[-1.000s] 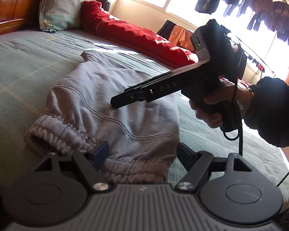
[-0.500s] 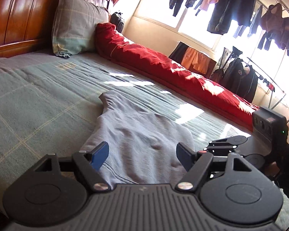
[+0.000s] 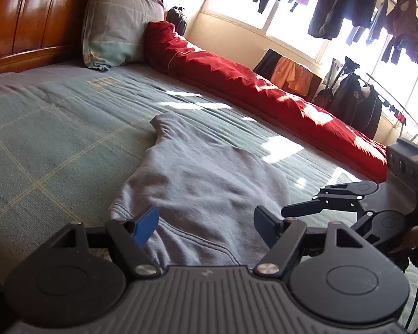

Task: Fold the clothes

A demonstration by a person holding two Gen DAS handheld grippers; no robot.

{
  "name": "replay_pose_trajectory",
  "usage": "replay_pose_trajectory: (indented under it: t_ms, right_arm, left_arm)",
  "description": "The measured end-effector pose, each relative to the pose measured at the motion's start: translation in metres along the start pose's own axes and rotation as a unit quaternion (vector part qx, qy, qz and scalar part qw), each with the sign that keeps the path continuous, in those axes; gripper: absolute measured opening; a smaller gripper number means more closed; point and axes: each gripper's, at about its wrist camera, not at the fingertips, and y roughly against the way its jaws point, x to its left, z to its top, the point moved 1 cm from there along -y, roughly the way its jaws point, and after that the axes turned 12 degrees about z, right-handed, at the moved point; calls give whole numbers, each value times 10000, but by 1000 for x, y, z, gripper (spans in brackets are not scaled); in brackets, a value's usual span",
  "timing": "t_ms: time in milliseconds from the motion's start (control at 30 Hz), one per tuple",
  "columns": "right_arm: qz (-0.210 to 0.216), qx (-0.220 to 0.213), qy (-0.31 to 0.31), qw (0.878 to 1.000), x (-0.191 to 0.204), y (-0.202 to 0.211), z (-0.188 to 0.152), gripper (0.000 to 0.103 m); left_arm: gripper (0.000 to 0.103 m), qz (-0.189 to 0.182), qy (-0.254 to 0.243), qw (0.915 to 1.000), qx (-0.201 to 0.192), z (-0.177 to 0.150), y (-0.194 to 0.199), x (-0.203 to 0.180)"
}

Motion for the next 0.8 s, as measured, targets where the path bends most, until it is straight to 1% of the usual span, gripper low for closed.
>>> replay_pose_trajectory:
  t_ms: [33, 167, 200, 300, 367, 433, 500, 533, 600, 700, 800]
  right_arm:
    - [77, -17, 103, 9999, 6, 0, 2, 75]
    - [166, 418, 314, 9985, 20, -20, -6, 75]
    - [157, 453, 302, 9984, 22, -24, -9, 76]
    - [125, 422, 73, 9990, 21, -20, -4, 77]
    - [47, 330, 37, 9994, 24, -10, 4, 76]
    - [-124, 286, -19, 9995, 26, 4, 6, 76]
    - [-308, 252, -82, 9992, 27, 18, 9, 77]
    - [-401, 235, -113, 9989, 28, 25, 10, 77]
    - [-651, 247, -321, 9971, 27, 40, 6, 77]
    - [-1036, 263, -632, 9923, 28, 64, -2, 77]
    - [-1365, 208, -834, 9869, 33, 91, -13, 78]
  left_arm:
    - [77, 16, 7, 10000, 59, -4, 0, 0]
    - [76, 78, 36, 9995, 294, -20, -2, -1]
    - [76, 93, 44, 9993, 353, -24, -3, -1]
    - [75, 208, 72, 9992, 327, -21, 6, -8]
    - [75, 179, 35, 9996, 221, -18, 19, -18]
    - [76, 158, 6, 9997, 182, -18, 29, -27]
    - [77, 190, -15, 9992, 338, -27, 29, -34]
    - [77, 249, -50, 9989, 405, -33, 27, -37]
    - [80, 399, -176, 9979, 484, -44, 24, -44]
    - [80, 718, -582, 9952, 334, -48, 31, -61]
    - [81, 818, -786, 9935, 97, -40, 51, -78]
